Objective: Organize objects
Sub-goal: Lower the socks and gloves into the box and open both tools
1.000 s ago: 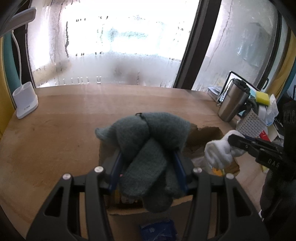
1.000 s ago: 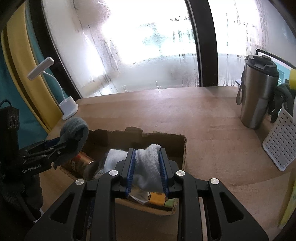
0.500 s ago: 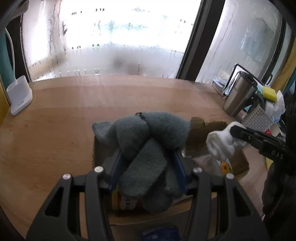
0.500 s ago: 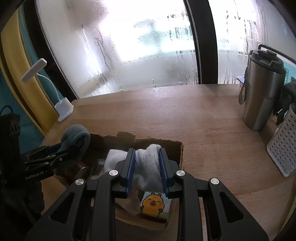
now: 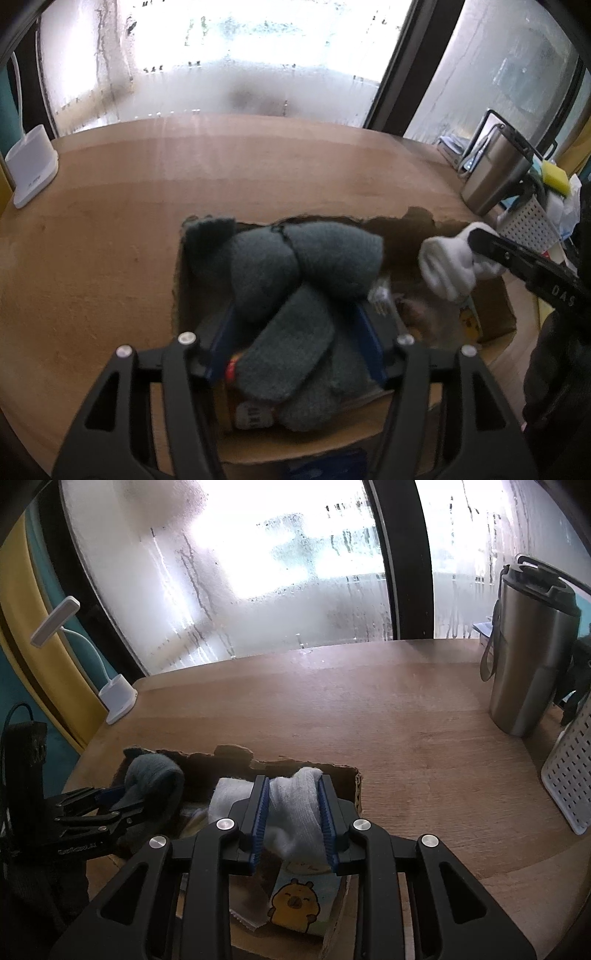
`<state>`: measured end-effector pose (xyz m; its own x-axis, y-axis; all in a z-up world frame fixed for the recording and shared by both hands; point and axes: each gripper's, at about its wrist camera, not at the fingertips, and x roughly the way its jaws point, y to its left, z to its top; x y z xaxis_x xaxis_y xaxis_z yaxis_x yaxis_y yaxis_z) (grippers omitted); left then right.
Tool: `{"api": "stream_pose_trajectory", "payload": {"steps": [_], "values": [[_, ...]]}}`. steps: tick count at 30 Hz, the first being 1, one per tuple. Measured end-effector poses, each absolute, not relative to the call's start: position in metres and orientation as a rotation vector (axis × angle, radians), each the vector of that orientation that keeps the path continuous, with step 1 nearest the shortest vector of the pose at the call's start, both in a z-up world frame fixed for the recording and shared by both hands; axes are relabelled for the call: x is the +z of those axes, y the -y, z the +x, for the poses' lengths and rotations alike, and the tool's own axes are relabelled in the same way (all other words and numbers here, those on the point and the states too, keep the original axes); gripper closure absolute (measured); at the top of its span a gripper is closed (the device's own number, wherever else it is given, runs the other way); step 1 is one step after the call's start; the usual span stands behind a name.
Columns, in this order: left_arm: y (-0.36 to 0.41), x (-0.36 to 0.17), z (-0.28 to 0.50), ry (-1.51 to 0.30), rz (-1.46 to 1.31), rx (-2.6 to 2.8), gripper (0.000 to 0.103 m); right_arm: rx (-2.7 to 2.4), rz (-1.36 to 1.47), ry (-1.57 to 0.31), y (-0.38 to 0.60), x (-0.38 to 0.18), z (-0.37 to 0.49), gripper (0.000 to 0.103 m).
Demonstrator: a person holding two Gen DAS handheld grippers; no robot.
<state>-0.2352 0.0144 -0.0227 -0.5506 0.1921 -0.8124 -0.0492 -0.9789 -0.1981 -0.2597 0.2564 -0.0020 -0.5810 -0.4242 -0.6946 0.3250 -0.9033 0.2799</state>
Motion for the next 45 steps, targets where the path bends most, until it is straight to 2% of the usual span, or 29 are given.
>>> {"api": "stream_pose_trajectory", "payload": {"steps": [6, 17, 20, 23, 27, 30, 39, 45], "values": [[-0.013, -0.007, -0.228, 0.216, -1.351, 2.666, 0.034, -2.474, 1.131, 0.169, -0.254, -0.002, -0.259, 0.067], [-0.007, 0.01, -0.221, 0.189, -1.296, 2.734, 0.031, -2.52, 1.116, 0.153, -0.261, 0.003, -0.251, 0.063], [-0.005, 0.016, -0.222, 0.156, -1.271, 2.768, 0.03, -2.535, 1.137, 0.144, -0.263, -0.001, -0.252, 0.05], [-0.004, 0.018, -0.223, 0.131, -1.264, 2.774, 0.029, -2.535, 1.162, 0.132, -0.263, -0.006, -0.254, 0.049], [0.003, 0.024, -0.223, 0.166, -1.229, 2.788, 0.029, -2.539, 1.176, 0.125, -0.264, -0.011, -0.255, 0.038], [0.005, 0.026, -0.224, 0.162, -1.207, 2.809, 0.028, -2.538, 1.176, 0.126, -0.264, -0.011, -0.256, 0.037], [0.006, -0.007, -0.25, 0.09, -1.363, 2.797, 0.028, -2.525, 1.229, 0.1, -0.259, -0.023, -0.258, 0.037], [0.011, -0.024, -0.258, 0.087, -1.436, 2.789, 0.028, -2.533, 1.247, 0.099, -0.261, -0.029, -0.26, 0.033]]}}
